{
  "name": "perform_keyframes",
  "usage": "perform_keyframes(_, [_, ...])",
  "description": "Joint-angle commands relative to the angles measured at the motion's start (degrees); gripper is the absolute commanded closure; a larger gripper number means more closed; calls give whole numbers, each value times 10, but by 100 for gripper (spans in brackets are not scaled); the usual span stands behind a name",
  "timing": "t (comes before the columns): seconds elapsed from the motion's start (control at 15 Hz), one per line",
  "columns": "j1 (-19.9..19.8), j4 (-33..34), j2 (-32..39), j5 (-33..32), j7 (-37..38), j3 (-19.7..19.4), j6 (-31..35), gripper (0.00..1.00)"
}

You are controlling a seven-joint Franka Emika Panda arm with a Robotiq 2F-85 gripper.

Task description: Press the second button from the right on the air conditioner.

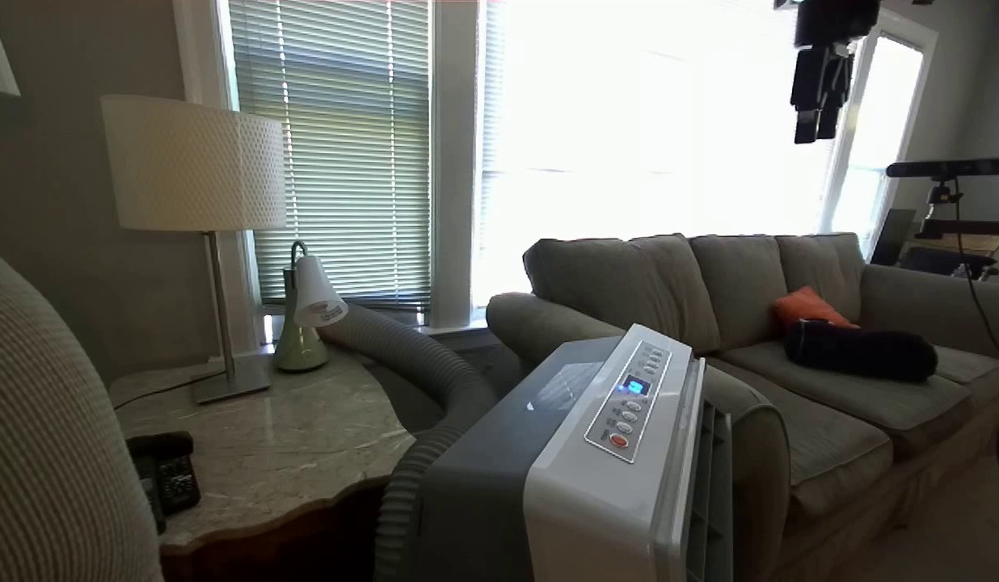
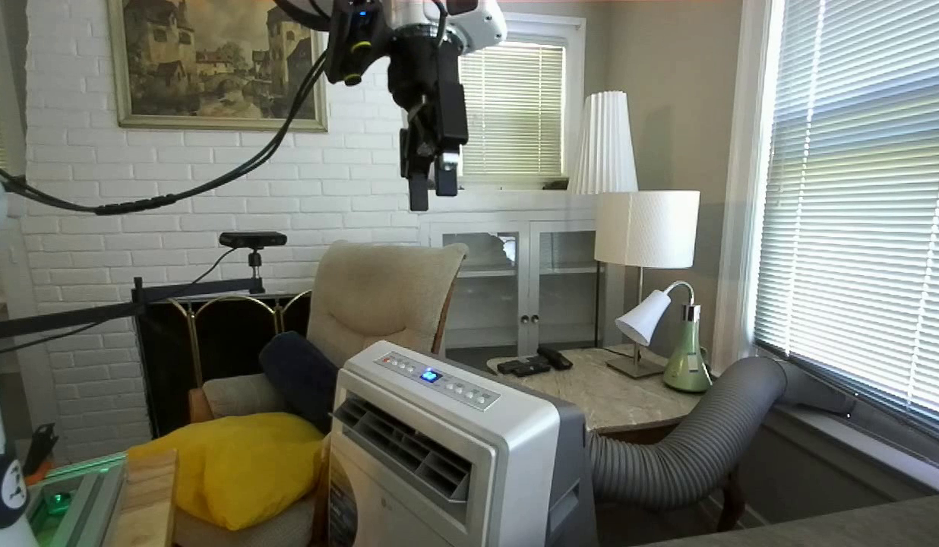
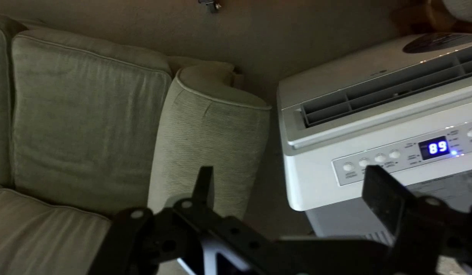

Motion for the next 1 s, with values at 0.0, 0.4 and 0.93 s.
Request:
perform_keyframes(0.0, [25,-8,18,41,16,10,46,0])
perform_keyframes(0.4, [55,-23,70,88,21,28,159,0])
perform_keyframes(0.93, [68,-36,177,88,61,48,310,0])
